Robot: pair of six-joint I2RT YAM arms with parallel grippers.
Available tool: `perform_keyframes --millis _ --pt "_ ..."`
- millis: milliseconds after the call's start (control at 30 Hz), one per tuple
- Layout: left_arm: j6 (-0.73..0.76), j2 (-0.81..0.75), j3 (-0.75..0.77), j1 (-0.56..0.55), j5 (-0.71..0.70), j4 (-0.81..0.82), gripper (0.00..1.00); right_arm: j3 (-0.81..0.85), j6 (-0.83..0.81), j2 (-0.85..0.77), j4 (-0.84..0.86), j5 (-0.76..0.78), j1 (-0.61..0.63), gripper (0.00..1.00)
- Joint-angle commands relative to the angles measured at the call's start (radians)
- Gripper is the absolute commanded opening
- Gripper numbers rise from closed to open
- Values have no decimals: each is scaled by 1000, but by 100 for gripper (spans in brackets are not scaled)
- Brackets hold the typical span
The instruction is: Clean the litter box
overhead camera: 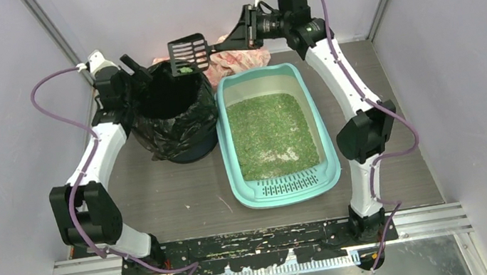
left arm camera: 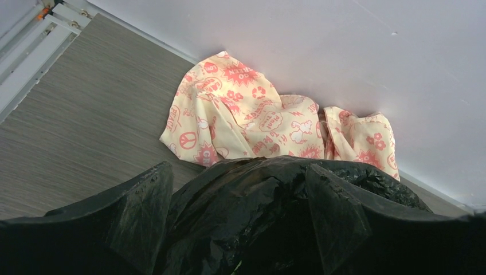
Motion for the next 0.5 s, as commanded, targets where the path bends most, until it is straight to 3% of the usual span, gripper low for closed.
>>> perform_keyframes --millis 0,200,467 --pt "12 -40 -30 -10 -12 -24 85 209 -389 22 -388 228 63 1" --pt "29 -59 -33 -14 -25 -36 85 320 -578 42 -526 480 164 1" --pt "20 -71 -38 -14 -31 -38 85 361 -743 -5 -571 738 256 1"
